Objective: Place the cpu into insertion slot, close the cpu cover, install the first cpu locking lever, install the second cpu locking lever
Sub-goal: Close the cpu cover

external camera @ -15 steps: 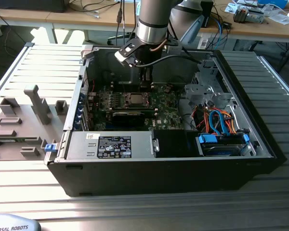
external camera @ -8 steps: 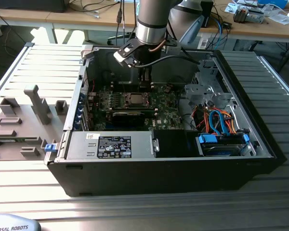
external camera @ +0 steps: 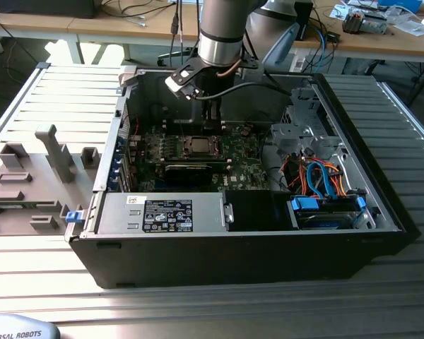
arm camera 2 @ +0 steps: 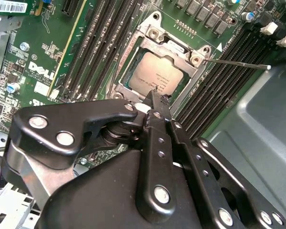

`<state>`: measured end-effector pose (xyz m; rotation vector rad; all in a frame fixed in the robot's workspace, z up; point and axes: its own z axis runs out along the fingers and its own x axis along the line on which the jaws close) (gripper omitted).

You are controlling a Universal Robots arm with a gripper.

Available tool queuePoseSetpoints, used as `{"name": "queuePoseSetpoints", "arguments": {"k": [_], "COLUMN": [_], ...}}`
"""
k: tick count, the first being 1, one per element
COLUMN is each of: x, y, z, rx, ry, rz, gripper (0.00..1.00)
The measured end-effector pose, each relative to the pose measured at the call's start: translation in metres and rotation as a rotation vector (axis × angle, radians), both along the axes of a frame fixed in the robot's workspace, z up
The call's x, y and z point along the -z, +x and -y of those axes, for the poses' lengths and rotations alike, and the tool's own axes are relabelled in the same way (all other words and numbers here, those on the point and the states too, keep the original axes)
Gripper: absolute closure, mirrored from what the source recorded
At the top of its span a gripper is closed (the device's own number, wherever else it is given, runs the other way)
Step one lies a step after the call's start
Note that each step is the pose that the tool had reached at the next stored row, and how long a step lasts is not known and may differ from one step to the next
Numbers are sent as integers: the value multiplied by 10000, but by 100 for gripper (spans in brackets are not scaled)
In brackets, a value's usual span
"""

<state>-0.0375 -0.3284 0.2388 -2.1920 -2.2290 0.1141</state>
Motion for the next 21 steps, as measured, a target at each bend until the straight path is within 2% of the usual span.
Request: {"name": "queuePoseSetpoints", "arguments": {"k": [21], "x": [36], "y": [-45], "z": [0], "rx": [0], "ry": [1], "rz": [0], "gripper": [89]}}
